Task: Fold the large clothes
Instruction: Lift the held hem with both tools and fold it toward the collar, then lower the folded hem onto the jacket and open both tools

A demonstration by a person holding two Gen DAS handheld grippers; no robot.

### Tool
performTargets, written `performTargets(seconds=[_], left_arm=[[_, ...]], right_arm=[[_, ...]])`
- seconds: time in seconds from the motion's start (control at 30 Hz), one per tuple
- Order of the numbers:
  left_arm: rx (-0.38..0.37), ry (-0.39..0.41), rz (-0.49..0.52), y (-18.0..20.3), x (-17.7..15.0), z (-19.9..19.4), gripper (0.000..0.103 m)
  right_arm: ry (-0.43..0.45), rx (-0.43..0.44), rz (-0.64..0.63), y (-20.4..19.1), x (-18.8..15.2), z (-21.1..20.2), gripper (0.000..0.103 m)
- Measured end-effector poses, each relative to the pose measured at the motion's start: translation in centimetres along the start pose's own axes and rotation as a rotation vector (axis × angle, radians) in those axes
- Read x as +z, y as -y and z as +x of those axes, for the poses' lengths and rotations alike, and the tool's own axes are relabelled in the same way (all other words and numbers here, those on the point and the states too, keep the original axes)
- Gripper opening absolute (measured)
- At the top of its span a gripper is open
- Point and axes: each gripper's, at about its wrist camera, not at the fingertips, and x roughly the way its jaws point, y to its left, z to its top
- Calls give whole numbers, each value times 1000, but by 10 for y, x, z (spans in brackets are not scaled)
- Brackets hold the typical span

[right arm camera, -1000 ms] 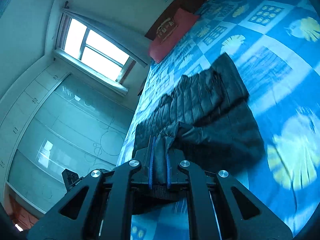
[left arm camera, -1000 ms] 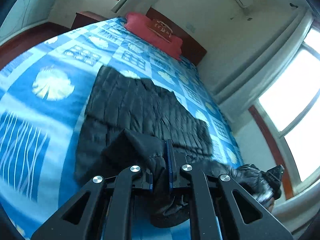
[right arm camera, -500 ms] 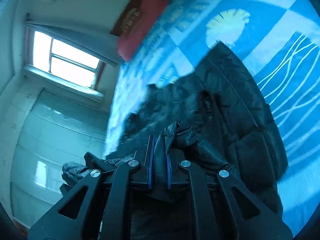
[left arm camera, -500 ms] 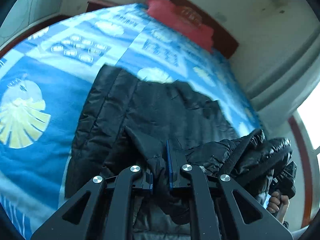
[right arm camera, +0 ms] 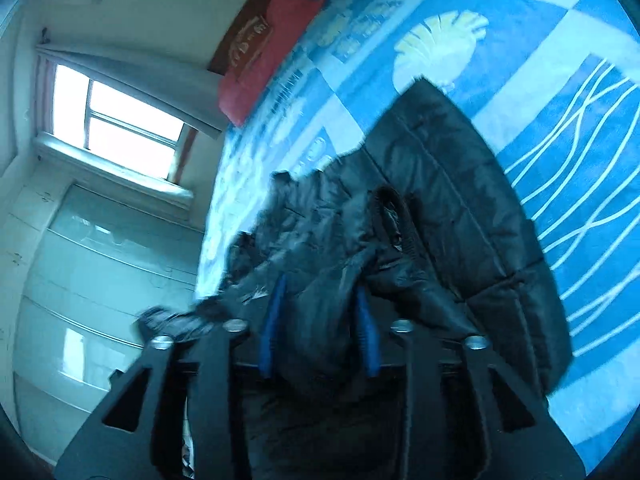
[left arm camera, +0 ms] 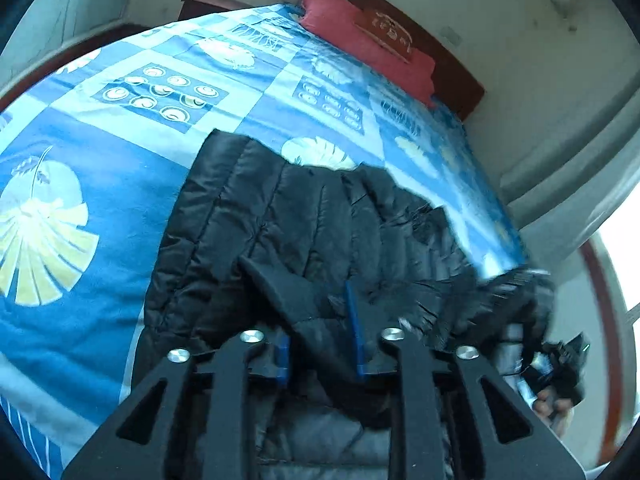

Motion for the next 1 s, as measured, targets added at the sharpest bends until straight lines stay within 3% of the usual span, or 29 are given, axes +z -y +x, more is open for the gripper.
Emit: performTargets(seconds=[0.03,0.13,0.2,0.27,0.5,0.67,0.7,0.73,0.83,0.93,1.0], left_arm=[[-33,8,-33,-2,2,-9,40],[-86,49,-85,-5,7,-24,60],[-71,91,-82,-6,9,-32,68],[-41,106,-44,-6,11,-33,69],[98,45,134,-10,20,-1,70],[78,-34,198,-14,30,28,74],[71,-47,205,-14,31,31,73],[81,-54,220,-13,32,36,67],[111,-84,260,-9,32,46,42],[128,-70,308,0,29,43,28],[137,-45,335,9,26,35,23]], right_arm=[[20,7,-16,-2,-1,-10,61],[36,6,-59,-6,-1,-26,62],[39,-37,-109,-10,1,-29,62],[34,-73,-165,-14,4,-27,62],[-55,-230,-415,-36,31,22,65],[-126,-285,-448,-31,35,60,66],[-133,-298,-467,-32,33,65,60],[-138,-309,-479,-32,32,68,47],[-140,-329,-498,-30,29,72,27],[-114,-302,-504,-35,27,65,14],[-77,-294,-541,-46,21,54,13]])
